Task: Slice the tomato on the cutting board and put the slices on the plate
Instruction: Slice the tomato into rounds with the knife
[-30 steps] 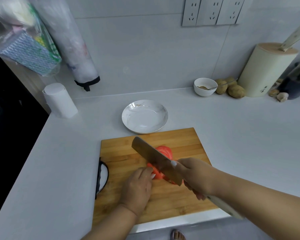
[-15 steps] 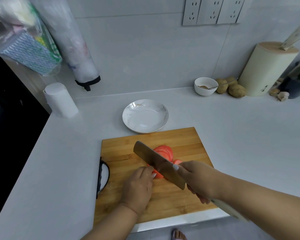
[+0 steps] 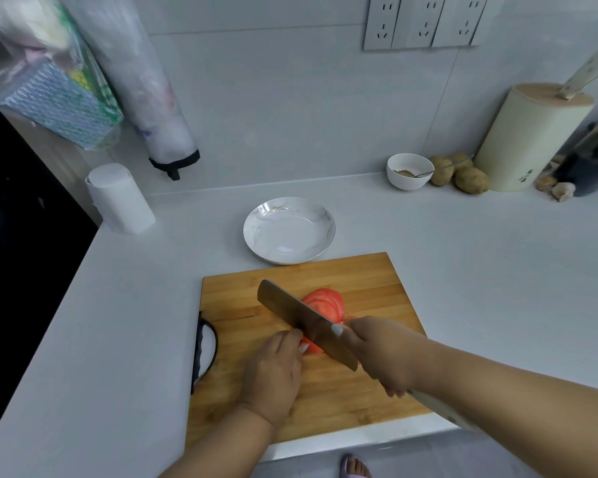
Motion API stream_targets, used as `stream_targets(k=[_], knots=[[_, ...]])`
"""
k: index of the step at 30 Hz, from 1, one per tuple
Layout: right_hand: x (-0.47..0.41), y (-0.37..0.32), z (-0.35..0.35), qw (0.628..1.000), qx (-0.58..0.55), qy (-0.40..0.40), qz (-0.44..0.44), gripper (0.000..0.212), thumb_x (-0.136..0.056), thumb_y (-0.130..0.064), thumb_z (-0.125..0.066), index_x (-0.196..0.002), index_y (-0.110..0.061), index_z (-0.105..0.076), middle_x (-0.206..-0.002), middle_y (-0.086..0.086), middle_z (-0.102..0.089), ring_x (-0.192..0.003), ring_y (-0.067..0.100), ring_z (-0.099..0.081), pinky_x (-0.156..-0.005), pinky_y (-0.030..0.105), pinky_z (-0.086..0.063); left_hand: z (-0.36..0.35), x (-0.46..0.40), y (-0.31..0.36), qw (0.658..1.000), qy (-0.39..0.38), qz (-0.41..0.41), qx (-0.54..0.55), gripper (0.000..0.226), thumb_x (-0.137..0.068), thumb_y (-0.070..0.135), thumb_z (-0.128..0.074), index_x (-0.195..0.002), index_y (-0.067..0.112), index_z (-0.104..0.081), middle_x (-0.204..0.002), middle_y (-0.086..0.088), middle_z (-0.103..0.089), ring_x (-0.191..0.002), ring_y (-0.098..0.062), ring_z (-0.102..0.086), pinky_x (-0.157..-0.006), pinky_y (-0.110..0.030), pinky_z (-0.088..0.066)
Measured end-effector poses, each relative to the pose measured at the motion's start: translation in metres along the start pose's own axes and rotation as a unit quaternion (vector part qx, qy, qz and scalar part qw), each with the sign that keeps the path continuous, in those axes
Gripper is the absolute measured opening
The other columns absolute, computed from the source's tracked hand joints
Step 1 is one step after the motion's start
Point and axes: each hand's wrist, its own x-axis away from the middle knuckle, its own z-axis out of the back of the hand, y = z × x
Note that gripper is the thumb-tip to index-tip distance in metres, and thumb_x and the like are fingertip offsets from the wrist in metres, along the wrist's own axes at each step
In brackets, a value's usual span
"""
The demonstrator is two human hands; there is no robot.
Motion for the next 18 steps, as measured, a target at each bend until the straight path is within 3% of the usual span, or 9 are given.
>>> stream_targets(k=[5,14,18], knots=[[-0.007,-0.002,-0.001,1.000,0.012,-0.002,0.013,0.056,-0.099,-0.056,-0.020,-0.092,-0.012,-0.054,-0.077,0.017,-0.067,-0.051,0.020,-0.062,-0.051,0.023,-0.052,0.000,0.001,0.000,1.000,-0.007,0.007,0.010,0.028,-0.090,0.031,-0.043,-0.097,0.015,-0.065,-0.082,0.000,-0.066,-0.068,-0.014,-0.060,-0.054,-0.026,-0.052],[-0.024,-0.004,-0.010,0.998,0.023,0.023,0.051,0.058,-0.098,-0.058,-0.017,-0.089,-0.014,-0.053,-0.078,0.017,-0.068,-0.053,0.022,-0.065,-0.055,0.029,-0.053,0.000,0.000,0.000,1.000,-0.006,0.015,0.020,0.028,-0.089,0.030,-0.044,-0.098,0.015,-0.066,-0.084,-0.001,-0.067,-0.069,-0.015,-0.061,-0.056,-0.026,-0.052],[-0.019,0.004,-0.007,1.000,0.006,-0.007,0.018,0.057,-0.099,-0.057,-0.020,-0.103,-0.012,-0.055,-0.077,0.014,-0.067,-0.048,0.017,-0.060,-0.050,0.024,-0.051,0.001,0.001,0.001,1.000,-0.006,0.013,0.013,0.027,-0.089,0.029,-0.045,-0.097,0.014,-0.066,-0.083,-0.001,-0.067,-0.069,-0.015,-0.061,-0.057,-0.023,-0.050]])
